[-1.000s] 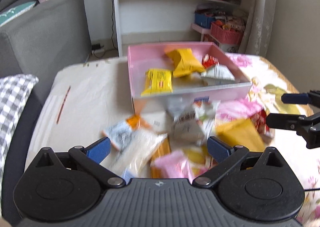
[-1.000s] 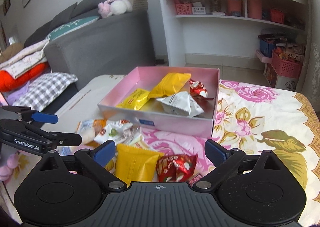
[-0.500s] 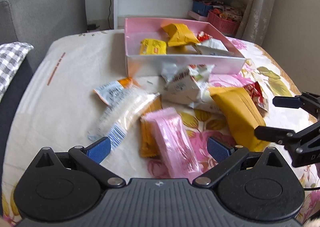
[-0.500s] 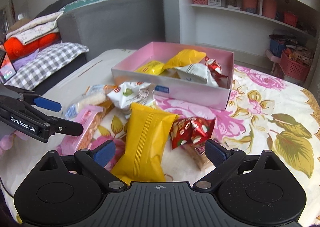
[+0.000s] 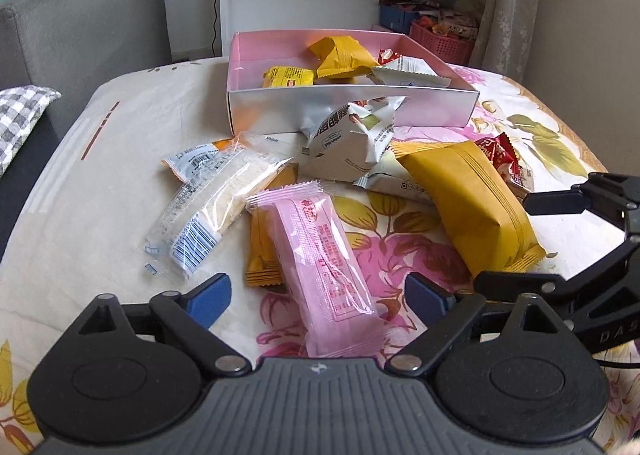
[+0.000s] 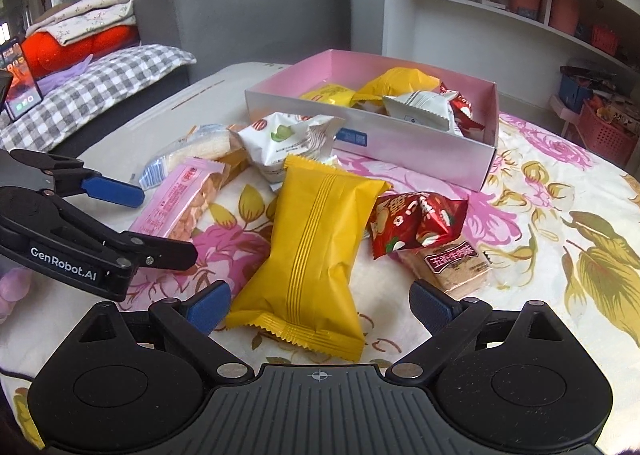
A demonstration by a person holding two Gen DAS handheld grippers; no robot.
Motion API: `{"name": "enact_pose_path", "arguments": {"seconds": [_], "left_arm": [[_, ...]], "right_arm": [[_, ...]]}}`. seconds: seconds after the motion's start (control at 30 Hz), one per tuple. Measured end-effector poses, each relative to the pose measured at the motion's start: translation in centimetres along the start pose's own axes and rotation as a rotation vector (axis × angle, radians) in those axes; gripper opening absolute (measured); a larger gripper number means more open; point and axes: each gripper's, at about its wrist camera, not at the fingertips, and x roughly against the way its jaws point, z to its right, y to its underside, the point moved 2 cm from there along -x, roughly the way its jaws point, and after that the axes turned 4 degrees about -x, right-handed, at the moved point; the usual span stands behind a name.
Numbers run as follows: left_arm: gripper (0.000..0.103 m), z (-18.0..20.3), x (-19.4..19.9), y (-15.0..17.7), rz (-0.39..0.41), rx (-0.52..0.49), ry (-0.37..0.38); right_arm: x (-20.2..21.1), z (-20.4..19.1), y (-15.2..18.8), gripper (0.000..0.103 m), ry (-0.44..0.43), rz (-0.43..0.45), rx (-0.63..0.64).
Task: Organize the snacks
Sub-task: 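Move both tools back over the remaining snack pile, then grasp the pink pack with the left gripper while the right grasps a yellow pillow pack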
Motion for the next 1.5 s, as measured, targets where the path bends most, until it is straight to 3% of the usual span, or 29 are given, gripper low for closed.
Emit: {"name": "enact_pose_path", "arguments": {"seconds": [0.4, 0.67, 0.87, 0.93, 1.03, 1.1, 1.2, 1.5], "left_arm": [[0.051, -0.4, 0.3, -0.1, 0.002, 0.059, 0.016], [0.046, 0.7, 0.0, -0.1, 0.003, -0.006, 0.009], [0.045, 1.1, -0.1, -0.1, 0.001, -0.016, 0.011], [0.039, 1.2, -0.1, -0.1, 0.002, -0.015, 0.011], [0.034, 1.2, 0.0, -0.1, 0.004, -0.015, 0.015], [0.031, 1.3, 0.1, -0.1, 0.005, -0.016, 0.017], [0.031, 1.3, 0.3, -0.1, -0.001, -0.002, 0.035], [0.030, 1.2, 1.5, -0.8, 0.025, 0.020, 0.072]], "right_arm": [[0.0, -0.6, -0.5, 0.097, -0.002, 0.078, 0.006], [-0.3, -0.7, -0.6, 0.095, 0.013, 0.085, 0.012], [-0.6, -0.8, -0.4, 0.081, 0.021, 0.082, 0.023], [-0.8, -0.6, -0.4, 0.076, 0.024, 0.079, 0.017], [-0.9, -0.4, -0.5, 0.062, 0.026, 0.073, 0.001], [-1.0, -0.3, -0.6, 0.046, 0.021, 0.069, -0.005], [-0.8, -0.4, -0.7, 0.040, 0.016, 0.071, -0.004], [0.2, 0.0, -1.4, 0.038, 0.009, 0.118, -0.033]]}}
